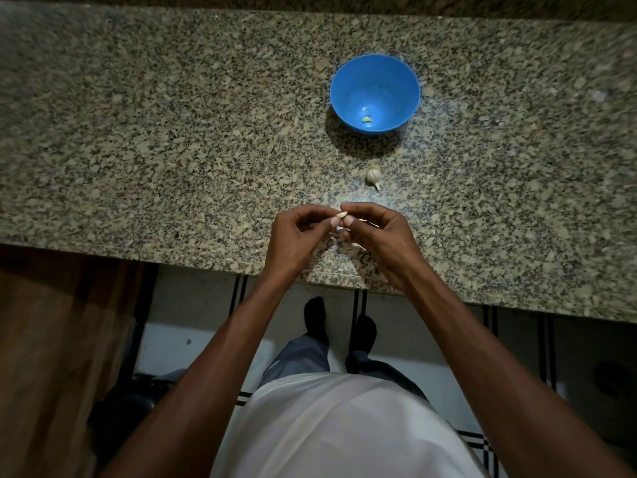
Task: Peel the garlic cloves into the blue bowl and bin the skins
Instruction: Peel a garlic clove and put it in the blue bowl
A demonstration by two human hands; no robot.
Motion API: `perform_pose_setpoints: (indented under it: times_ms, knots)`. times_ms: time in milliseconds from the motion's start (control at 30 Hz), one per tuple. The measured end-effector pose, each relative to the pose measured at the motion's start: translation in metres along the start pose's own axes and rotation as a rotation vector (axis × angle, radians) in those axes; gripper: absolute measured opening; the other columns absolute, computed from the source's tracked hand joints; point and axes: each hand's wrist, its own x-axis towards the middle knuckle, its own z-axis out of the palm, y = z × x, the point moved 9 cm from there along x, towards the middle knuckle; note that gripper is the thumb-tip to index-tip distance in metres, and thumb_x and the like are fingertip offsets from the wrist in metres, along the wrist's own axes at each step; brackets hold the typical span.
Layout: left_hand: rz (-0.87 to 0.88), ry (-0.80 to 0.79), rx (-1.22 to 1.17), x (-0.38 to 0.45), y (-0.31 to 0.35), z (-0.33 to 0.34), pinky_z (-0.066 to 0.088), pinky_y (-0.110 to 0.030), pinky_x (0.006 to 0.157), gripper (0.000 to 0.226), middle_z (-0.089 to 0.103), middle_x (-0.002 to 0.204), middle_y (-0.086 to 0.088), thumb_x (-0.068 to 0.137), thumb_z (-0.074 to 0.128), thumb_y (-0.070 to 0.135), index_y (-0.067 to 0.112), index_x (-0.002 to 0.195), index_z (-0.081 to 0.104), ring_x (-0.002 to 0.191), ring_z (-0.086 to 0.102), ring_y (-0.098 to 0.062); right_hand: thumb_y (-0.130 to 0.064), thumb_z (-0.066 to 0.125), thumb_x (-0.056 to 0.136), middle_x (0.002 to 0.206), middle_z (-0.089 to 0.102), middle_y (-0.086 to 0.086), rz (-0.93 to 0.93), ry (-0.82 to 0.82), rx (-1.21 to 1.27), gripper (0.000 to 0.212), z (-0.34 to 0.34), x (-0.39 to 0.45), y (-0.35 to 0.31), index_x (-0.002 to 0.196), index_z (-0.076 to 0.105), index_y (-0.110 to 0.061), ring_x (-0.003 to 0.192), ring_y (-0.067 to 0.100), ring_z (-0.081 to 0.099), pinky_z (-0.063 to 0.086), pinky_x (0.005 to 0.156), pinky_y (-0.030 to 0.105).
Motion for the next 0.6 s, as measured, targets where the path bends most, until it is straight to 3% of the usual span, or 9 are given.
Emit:
perform_pose_setpoints:
  times_ms: [133,300,400,600]
  knots:
    - [0.036,0.039,0.046,-0.001,0.004,-0.003,0.064,-0.047,0.088,0.014,0.080,0.095,-0.001,0.088,0.083,0.016,0.009,0.100,0.081,0.094,0.077,-0.017,-0.009,0.077,0.094,0.111,0.079,0.012,-0.047,0.011,-0.068,0.022,0.001,-0.001,-0.007,0.116,0.077,-0.006,0.105,0.032,0.076,0.062,0.090,0.040]
    - [0.118,0.074,0.165,-0.001,0.012,-0.004,0.064,-0.042,0.086,0.012,0.079,0.096,0.006,0.089,0.083,0.017,0.014,0.100,0.081,0.094,0.076,-0.009,-0.007,0.075,0.096,0.113,0.078,0.011,-0.109,-0.001,-0.123,0.020,0.004,-0.004,-0.015,0.115,0.075,-0.001,0.107,0.024,0.076,0.062,0.086,0.032]
    - [0.136,0.062,0.203,0.000,0.014,-0.005,0.063,-0.040,0.087,0.011,0.079,0.097,0.006,0.088,0.083,0.017,0.015,0.099,0.080,0.095,0.075,-0.008,-0.009,0.075,0.096,0.115,0.077,0.010,-0.121,-0.013,-0.162,0.019,0.005,-0.003,-0.016,0.114,0.074,-0.001,0.107,0.024,0.075,0.063,0.090,0.037]
    - [-0.004,-0.076,0.014,-0.003,0.003,0.002,0.062,-0.031,0.088,0.018,0.078,0.103,0.000,0.094,0.077,0.021,0.011,0.108,0.078,0.099,0.075,-0.015,-0.016,0.074,0.098,0.112,0.079,0.003,-0.143,-0.012,-0.273,0.018,0.005,-0.002,-0.019,0.115,0.078,-0.012,0.103,0.023,0.077,0.065,0.089,0.045]
